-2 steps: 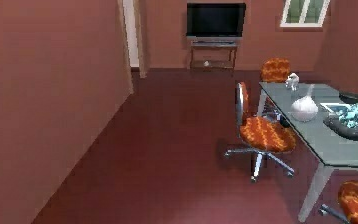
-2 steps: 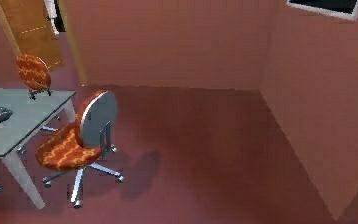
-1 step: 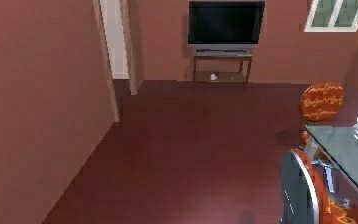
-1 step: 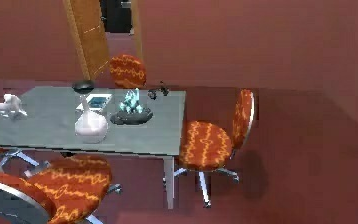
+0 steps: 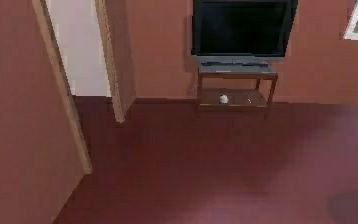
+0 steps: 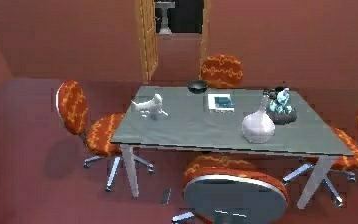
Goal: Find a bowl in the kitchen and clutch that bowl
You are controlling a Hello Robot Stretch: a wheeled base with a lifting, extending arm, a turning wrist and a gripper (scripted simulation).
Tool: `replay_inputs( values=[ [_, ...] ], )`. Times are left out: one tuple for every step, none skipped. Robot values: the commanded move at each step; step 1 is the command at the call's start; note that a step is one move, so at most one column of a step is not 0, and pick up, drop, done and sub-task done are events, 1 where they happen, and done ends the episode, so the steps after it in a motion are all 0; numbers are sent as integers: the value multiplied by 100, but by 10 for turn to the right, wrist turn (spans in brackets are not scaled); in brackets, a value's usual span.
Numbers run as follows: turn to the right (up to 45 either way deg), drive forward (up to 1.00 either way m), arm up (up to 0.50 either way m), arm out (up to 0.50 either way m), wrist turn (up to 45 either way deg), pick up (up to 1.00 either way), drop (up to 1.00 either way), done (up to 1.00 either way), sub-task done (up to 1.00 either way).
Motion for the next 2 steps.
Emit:
replay_inputs(
  values=[
    [0,100,0,0,0,0,0,0,0],
    [-60,0,0,0,0,0,0,0,0]
  ],
)
